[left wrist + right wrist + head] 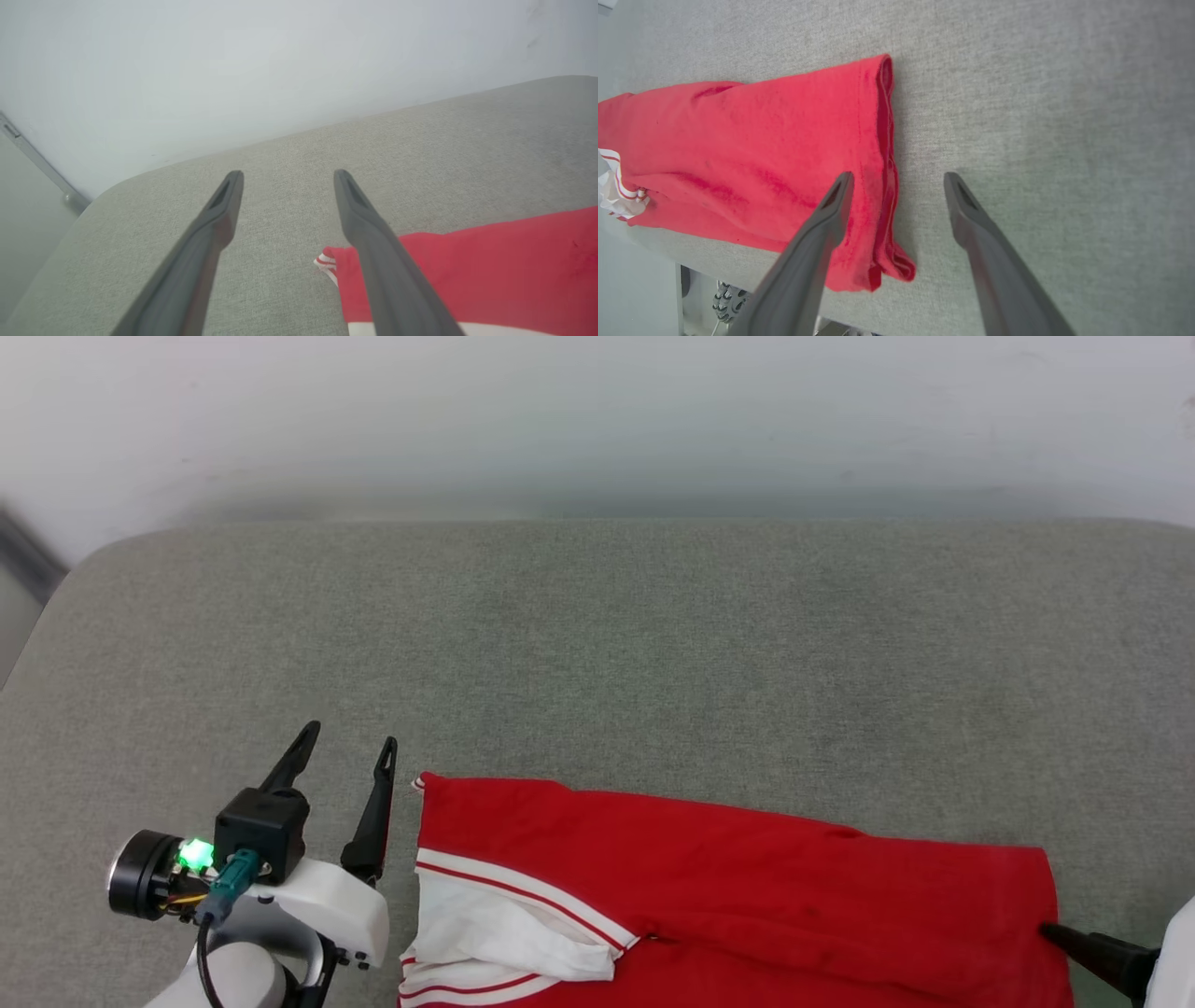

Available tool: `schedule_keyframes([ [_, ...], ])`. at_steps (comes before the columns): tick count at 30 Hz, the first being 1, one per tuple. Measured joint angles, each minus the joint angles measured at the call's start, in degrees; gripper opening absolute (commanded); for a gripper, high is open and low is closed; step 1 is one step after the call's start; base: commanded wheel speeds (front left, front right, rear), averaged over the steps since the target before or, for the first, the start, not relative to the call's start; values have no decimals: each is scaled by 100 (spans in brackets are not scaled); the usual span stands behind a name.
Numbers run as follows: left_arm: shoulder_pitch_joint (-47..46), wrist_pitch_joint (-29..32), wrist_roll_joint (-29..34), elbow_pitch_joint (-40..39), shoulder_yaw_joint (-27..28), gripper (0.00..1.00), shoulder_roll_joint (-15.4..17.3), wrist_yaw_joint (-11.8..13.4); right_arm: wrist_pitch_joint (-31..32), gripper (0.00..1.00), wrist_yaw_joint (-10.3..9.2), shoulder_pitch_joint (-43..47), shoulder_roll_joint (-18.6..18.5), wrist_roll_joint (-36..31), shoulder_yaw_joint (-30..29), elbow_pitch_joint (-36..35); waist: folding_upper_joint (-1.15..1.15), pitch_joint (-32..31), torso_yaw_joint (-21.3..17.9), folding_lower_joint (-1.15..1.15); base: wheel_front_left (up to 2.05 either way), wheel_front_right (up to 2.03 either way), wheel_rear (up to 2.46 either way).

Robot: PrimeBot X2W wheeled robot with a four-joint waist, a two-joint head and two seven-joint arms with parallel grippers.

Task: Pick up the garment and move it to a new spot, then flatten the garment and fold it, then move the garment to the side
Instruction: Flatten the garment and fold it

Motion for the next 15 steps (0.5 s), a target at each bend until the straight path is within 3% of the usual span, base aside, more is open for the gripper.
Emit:
schedule_keyframes([
  [4,340,0,528,-66,548,100,-307,-174,197,100,0,9,158,100,-40,64,0,122,84,0,0,0,0],
  [5,561,0,902,-113,956,100,-555,-277,290,100,0,15,299,203,-53,78,0,190,158,0,0,0,0],
  [15,1094,-7,1975,-316,2201,100,-1540,-700,535,100,1,25,613,415,99,-99,0,341,344,0,0,0,0],
])
